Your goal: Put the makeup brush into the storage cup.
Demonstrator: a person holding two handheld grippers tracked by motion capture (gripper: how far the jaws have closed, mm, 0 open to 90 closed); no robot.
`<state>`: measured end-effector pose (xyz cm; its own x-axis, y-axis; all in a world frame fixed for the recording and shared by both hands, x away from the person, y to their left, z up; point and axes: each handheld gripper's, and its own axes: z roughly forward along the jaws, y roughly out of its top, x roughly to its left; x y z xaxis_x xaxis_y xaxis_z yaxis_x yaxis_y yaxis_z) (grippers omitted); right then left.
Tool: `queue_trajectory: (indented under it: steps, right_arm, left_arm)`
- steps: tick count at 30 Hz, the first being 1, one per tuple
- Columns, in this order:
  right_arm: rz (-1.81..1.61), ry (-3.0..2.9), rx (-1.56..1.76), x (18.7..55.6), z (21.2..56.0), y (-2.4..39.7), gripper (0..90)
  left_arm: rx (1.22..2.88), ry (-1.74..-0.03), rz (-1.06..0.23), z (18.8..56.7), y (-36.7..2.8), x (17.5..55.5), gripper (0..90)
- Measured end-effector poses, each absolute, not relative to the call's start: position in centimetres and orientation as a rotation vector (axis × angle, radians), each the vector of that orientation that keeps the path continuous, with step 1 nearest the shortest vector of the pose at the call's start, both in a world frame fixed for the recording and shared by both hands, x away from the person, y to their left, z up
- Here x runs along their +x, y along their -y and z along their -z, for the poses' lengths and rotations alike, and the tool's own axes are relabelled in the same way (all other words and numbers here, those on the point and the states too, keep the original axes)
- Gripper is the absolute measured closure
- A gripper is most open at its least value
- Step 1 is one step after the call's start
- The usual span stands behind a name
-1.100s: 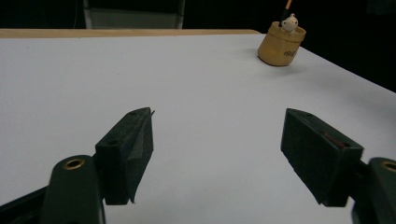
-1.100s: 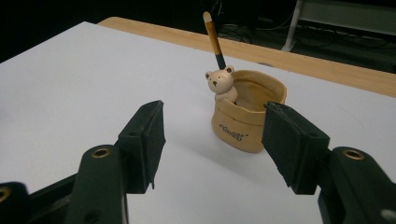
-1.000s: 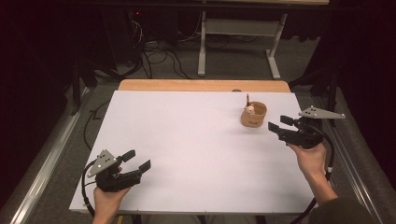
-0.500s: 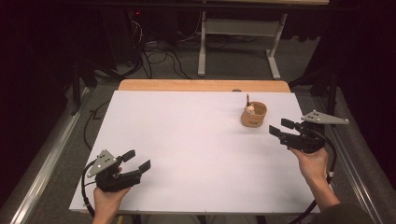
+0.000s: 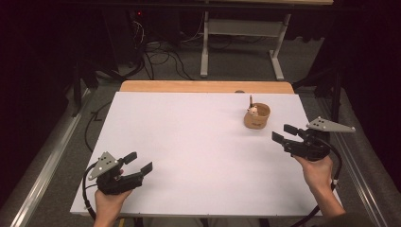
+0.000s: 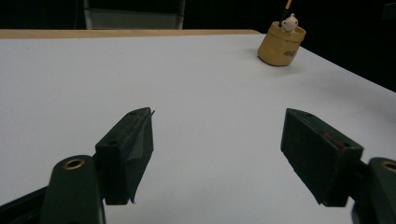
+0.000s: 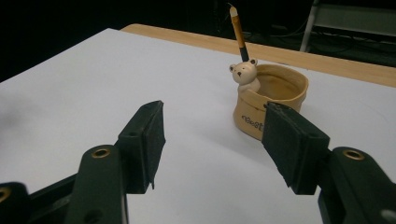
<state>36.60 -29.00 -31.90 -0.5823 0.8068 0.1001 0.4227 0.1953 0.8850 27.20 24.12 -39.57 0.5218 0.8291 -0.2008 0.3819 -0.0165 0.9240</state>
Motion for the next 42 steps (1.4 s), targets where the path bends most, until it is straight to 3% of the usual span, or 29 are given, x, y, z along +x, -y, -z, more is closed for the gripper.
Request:
queue_trajectory:
  steps: [42]
  right_arm:
    - [-1.428, -2.079, 1.148, 33.8, 33.8, 29.3, 41.1]
  left_arm:
    - [1.623, -1.053, -0.488, 39.6, -24.0, 27.2, 25.9]
